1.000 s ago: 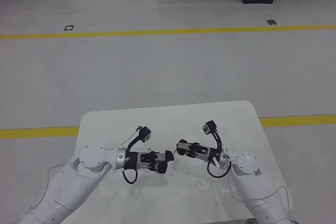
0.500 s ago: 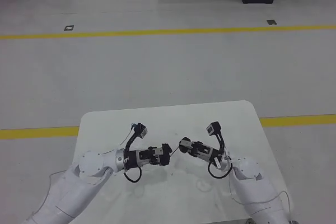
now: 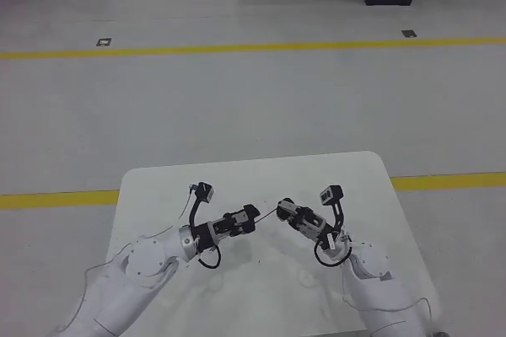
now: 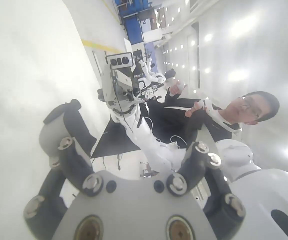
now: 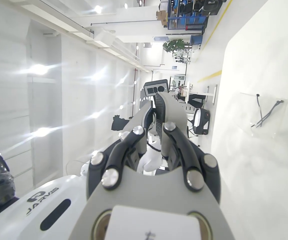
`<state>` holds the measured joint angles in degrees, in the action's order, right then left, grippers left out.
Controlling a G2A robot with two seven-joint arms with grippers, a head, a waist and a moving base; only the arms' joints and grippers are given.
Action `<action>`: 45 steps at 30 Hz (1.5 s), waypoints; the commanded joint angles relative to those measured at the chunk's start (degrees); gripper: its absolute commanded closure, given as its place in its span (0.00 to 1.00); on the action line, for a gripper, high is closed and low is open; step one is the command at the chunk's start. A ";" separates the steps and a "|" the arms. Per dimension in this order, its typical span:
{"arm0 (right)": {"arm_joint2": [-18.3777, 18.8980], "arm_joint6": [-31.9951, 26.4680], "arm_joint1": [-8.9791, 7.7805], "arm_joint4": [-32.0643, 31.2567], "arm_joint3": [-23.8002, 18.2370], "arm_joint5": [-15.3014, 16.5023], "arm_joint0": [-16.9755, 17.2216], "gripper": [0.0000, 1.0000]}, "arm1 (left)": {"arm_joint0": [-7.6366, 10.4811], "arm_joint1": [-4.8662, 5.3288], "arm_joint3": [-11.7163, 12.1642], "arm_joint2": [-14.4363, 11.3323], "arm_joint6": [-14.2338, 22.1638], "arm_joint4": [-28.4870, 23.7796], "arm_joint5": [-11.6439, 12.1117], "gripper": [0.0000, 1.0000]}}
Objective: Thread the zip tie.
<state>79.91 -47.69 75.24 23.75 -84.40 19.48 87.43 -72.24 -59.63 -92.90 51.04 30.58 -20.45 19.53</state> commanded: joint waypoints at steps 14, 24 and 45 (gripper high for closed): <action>0.34 4.65 0.79 -3.98 -1.81 0.00 0.12 1.00 | 0.08 -0.60 0.26 -1.18 -4.15 2.41 -1.94 0.00; -0.50 7.90 0.90 -7.48 -4.08 0.00 1.07 1.00 | 0.73 -1.35 -0.01 -2.50 -9.05 4.80 -8.01 0.00; -3.56 11.45 0.80 -11.21 -2.69 0.00 0.84 1.00 | 0.99 -2.53 -0.16 -3.87 -9.53 3.98 -11.27 0.57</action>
<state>76.42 -36.43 76.04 12.71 -87.18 19.48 88.26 -71.21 -62.12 -93.05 47.15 21.01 -16.33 8.29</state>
